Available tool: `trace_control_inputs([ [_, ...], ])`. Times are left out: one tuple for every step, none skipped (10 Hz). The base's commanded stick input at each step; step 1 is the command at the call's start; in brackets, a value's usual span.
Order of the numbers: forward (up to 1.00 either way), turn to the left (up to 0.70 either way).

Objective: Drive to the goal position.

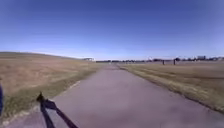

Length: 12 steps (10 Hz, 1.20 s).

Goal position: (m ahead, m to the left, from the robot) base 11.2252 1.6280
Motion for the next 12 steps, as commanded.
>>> trace_control_inputs([
  [0.70, 0.00],
  [0.70, 0.00],
  [0.70, 0.00],
  [0.70, 0.00],
  [0.70, 0.00],
  [0.70, 0.00],
  [0.70, 0.00],
  [0.70, 0.00],
  [0.70, 0.00],
  [0.70, 0.00],
  [0.70, 0.00],
  [0.70, 0.00],
])
